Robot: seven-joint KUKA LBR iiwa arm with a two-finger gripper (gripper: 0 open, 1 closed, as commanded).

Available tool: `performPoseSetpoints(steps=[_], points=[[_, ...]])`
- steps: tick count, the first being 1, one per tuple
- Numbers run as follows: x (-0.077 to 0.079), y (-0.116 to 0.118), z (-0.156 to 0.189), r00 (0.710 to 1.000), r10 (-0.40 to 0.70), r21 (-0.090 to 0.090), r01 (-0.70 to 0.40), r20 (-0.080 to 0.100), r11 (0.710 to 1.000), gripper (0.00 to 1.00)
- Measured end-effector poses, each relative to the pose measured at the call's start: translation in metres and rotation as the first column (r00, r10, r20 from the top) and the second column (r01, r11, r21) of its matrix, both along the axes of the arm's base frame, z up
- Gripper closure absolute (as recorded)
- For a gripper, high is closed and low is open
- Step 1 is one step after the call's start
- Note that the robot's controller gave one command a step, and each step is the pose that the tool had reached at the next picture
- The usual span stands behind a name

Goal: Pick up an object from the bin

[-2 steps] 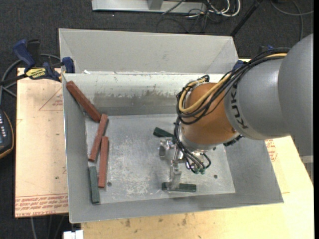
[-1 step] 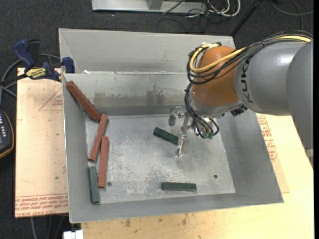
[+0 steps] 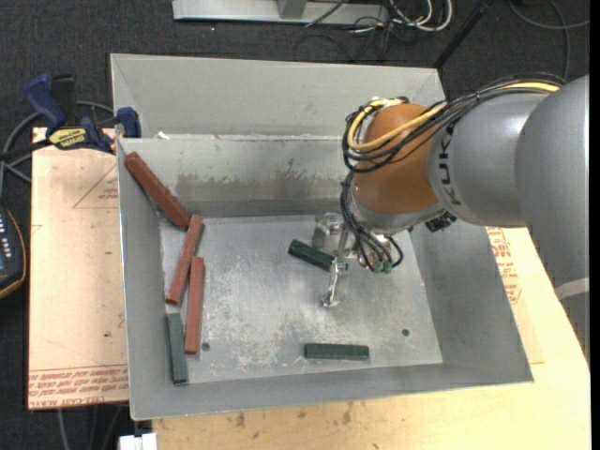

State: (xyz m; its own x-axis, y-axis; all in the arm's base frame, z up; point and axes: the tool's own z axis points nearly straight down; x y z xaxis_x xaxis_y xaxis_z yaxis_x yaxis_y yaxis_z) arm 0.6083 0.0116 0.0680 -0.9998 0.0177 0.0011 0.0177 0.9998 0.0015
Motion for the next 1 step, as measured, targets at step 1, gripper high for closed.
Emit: performPoseSetpoints(steps=[1], points=[[0.0013,-0.0003,0.0033,1.000,-0.002,0.000,0.002,0.004,1.000,1.00]])
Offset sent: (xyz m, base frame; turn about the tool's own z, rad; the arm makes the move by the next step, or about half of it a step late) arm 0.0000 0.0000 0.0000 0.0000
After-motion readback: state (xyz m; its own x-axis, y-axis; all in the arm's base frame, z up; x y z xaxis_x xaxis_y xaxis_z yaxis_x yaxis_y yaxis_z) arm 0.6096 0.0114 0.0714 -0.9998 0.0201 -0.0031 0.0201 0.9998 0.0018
